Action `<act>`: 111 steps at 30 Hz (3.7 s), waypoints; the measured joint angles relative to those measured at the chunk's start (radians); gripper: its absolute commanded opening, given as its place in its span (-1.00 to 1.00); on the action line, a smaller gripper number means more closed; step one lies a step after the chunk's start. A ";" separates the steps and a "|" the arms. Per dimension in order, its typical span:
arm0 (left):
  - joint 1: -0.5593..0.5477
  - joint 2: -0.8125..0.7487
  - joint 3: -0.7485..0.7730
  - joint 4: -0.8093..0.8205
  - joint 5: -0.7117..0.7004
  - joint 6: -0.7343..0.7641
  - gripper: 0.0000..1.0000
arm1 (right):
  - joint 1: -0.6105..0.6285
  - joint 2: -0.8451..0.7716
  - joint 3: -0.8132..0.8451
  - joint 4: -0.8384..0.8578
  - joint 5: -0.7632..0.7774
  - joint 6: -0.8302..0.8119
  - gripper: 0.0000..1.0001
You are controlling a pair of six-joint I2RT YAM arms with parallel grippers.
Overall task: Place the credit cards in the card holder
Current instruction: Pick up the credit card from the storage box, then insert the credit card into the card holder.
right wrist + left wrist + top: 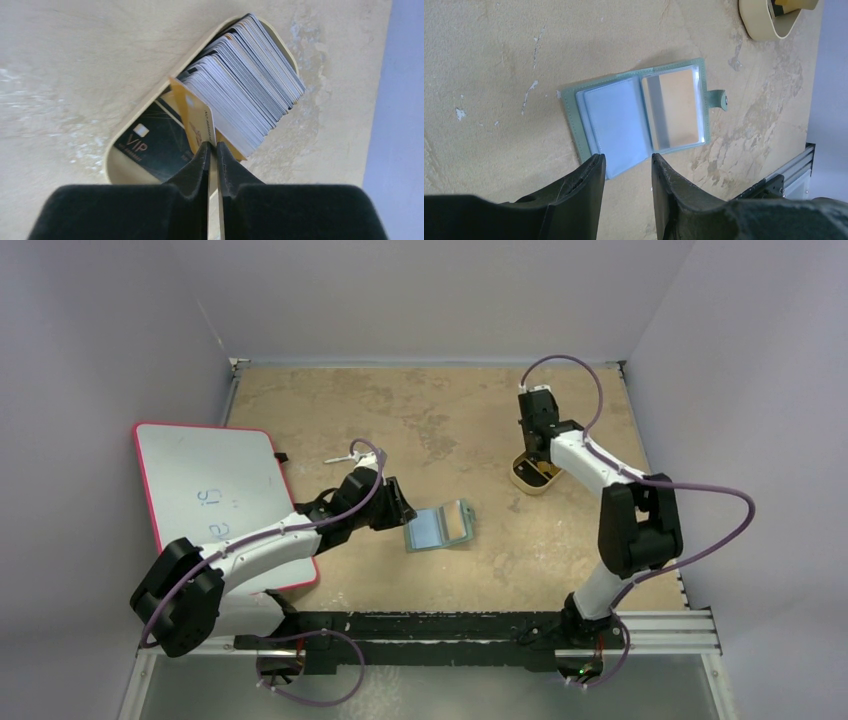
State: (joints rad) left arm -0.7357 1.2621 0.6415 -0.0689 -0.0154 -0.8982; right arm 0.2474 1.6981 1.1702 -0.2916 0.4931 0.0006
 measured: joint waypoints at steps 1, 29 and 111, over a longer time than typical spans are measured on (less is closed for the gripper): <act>0.000 0.000 0.000 0.000 0.000 0.000 -0.23 | 0.001 -0.011 0.006 -0.010 -0.017 0.008 -0.97; 0.000 0.014 -0.002 -0.028 -0.082 0.001 -0.27 | 0.042 -0.431 -0.193 0.158 -0.787 0.320 -1.00; 0.000 0.235 -0.062 0.177 -0.021 -0.018 -1.00 | 0.227 -0.183 -0.675 0.795 -0.930 0.700 -1.00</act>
State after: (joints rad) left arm -0.7361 1.4967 0.5793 0.1085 -0.0360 -0.9165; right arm 0.4740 1.5154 0.4950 0.5037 -0.4374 0.7006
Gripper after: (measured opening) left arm 0.006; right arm 0.004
